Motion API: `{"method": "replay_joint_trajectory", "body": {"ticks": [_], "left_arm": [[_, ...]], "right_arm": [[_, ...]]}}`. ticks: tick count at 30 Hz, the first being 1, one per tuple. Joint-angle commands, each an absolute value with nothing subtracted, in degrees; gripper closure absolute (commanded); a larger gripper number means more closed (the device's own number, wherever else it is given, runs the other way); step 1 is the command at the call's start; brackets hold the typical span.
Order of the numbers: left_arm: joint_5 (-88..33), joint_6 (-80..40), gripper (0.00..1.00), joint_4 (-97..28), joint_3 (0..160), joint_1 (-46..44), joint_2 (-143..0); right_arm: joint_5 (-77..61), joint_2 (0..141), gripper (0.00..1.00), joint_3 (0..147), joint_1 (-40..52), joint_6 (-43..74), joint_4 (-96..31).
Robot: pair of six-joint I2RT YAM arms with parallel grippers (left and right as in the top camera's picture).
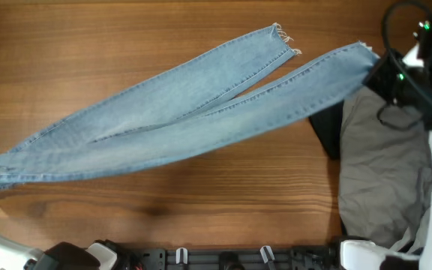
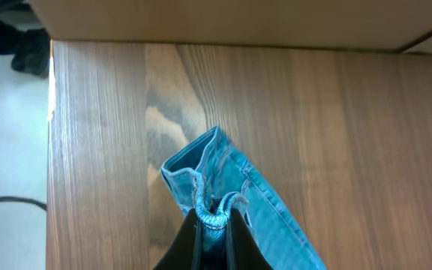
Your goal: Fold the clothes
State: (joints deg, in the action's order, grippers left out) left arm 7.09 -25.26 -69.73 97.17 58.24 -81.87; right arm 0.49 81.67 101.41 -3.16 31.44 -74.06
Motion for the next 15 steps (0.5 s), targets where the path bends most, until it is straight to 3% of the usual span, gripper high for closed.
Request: {"method": "replay_joint_trajectory", "body": {"ticks": [1,7,15], "left_arm": [[10.4,-26.4,0.96,-72.0,96.2,58.6,-84.8],[14.2,-28.0,0.96,-72.0,89.6,58.6,-88.4],[14.7,-27.9,0.95,-59.8,77.2,58.7,-95.7]], "right_arm": [[-0.3,88.6,0.96,102.3,-3.4,31.5,-70.2],[-7.0,95.7,0.96,102.3,-3.0,27.5,-60.8],[-7.8,105.1,0.96,102.3,-0.2,29.1,-56.1]]}}
